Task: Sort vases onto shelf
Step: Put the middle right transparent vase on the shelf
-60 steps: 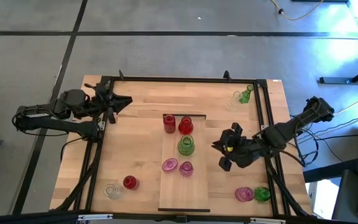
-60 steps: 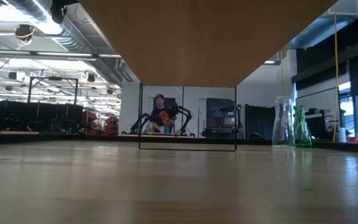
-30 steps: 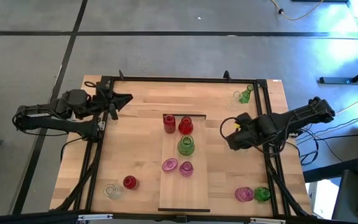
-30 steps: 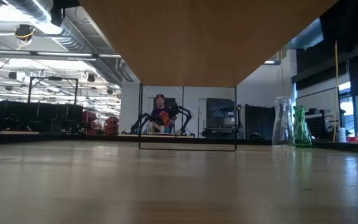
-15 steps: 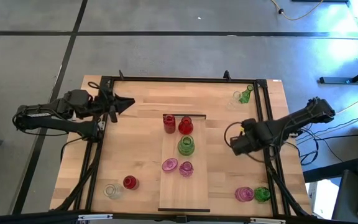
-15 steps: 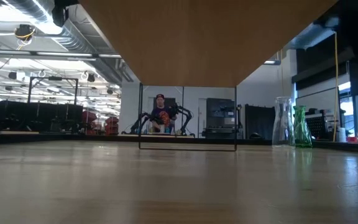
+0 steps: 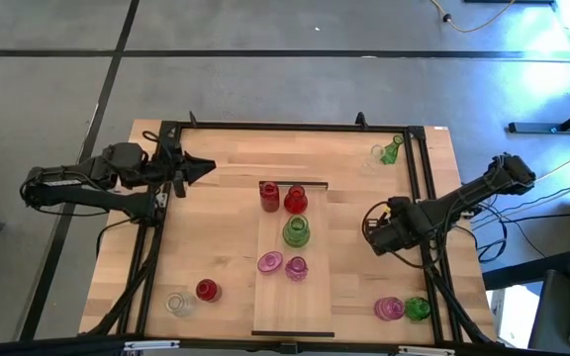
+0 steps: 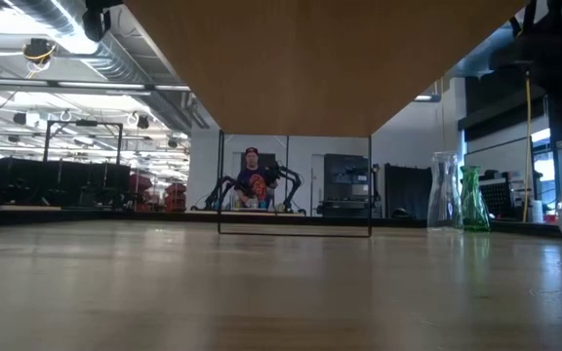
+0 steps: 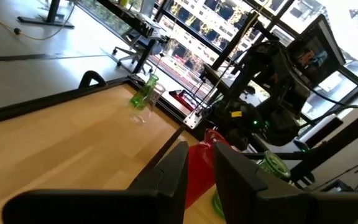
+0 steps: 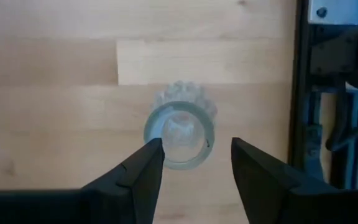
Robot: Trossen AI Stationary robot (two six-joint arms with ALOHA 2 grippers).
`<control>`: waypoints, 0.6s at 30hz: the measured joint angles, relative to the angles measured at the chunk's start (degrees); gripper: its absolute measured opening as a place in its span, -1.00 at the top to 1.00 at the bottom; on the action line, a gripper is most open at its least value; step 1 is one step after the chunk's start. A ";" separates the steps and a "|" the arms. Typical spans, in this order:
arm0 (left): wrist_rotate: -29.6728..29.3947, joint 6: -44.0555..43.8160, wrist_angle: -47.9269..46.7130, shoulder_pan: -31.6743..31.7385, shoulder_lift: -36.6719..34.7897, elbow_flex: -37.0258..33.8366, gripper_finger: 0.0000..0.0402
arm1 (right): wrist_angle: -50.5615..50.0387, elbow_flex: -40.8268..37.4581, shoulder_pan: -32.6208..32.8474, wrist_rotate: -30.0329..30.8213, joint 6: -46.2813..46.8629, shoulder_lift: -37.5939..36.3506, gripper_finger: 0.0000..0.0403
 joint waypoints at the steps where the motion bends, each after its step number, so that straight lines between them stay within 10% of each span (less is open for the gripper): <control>1: 0.20 0.02 -0.02 0.00 0.00 0.00 0.66 | -0.01 -0.20 0.00 0.79 0.93 0.00 0.09; 10: 1.90 0.17 -1.42 -0.02 0.04 0.00 0.66 | 1.73 -2.59 -0.04 0.21 2.39 0.60 0.16; 18: 1.94 0.07 -1.53 -0.04 0.04 0.00 0.66 | 5.55 -3.94 -0.09 2.19 2.04 0.81 0.62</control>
